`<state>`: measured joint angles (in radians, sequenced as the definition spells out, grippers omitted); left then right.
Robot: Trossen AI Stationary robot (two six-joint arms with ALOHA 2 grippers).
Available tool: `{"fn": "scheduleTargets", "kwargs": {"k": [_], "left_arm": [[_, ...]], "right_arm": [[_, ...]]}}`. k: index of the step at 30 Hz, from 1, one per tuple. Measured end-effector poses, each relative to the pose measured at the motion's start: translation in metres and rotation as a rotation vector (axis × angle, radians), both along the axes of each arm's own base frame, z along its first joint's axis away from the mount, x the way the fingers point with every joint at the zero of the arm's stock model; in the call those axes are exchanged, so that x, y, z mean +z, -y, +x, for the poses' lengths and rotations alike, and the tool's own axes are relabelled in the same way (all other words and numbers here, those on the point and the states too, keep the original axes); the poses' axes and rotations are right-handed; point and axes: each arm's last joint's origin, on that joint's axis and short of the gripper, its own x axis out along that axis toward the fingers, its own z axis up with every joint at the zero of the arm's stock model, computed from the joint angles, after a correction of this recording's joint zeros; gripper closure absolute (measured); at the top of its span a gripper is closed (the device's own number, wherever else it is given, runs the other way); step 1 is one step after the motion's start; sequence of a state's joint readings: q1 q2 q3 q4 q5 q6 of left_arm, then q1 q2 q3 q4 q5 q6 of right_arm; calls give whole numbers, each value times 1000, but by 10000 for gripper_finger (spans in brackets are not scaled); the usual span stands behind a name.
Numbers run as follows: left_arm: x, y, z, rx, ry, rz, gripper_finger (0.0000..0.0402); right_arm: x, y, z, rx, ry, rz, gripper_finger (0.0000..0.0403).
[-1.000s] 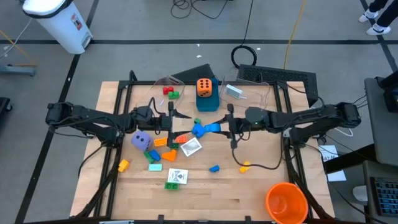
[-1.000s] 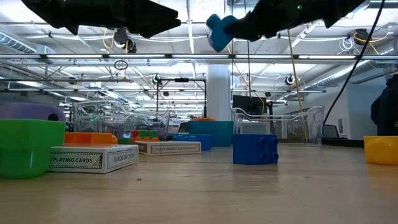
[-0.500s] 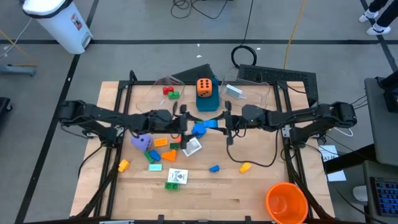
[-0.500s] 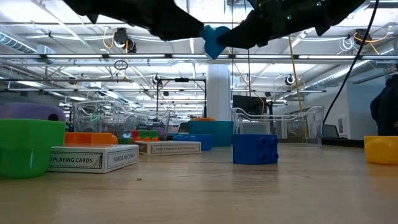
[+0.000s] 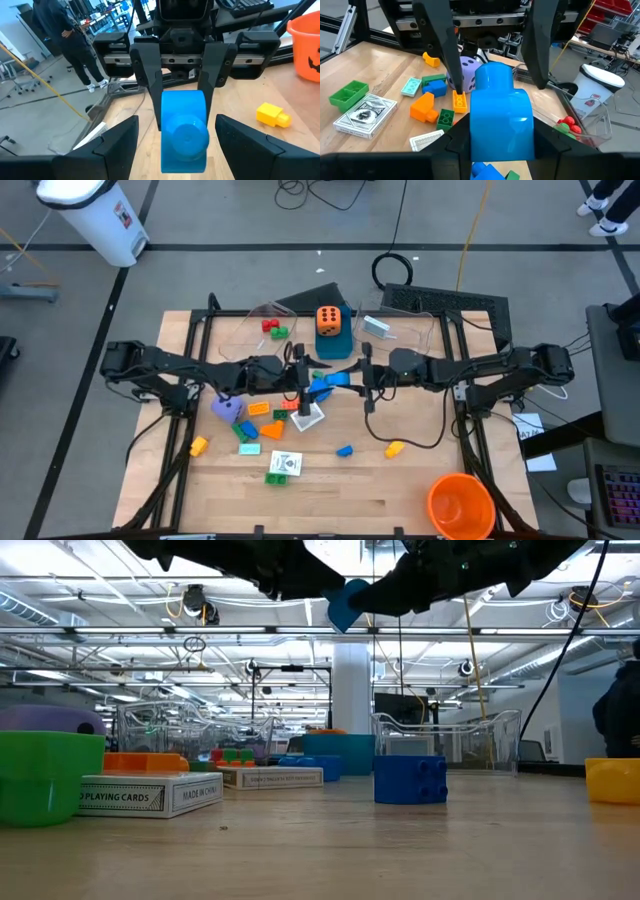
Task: Pick & Place Toys
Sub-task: Put the blue game piece into the left transparent bin
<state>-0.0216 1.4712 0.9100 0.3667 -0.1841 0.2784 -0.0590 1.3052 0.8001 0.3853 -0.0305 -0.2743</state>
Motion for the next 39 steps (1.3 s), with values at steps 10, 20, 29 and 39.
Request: {"fn": "scheduleTargets", "kwargs": {"k": [10, 20, 29, 39], "left_arm": [[-1, 0, 0, 1, -5, -2, 192], [-1, 0, 0, -19, -7, -3, 287], [-1, -2, 0, -59, -6, 0, 278], [-1, -1, 0, -65, -14, 19, 287]], "right_arm": [[1, 0, 0, 0, 7, 11, 275], [0, 0, 0, -1, 5, 10, 275], [0, -1, 0, 21, -5, 27, 238], [1, -3, -3, 76, -11, 3, 190]]}}
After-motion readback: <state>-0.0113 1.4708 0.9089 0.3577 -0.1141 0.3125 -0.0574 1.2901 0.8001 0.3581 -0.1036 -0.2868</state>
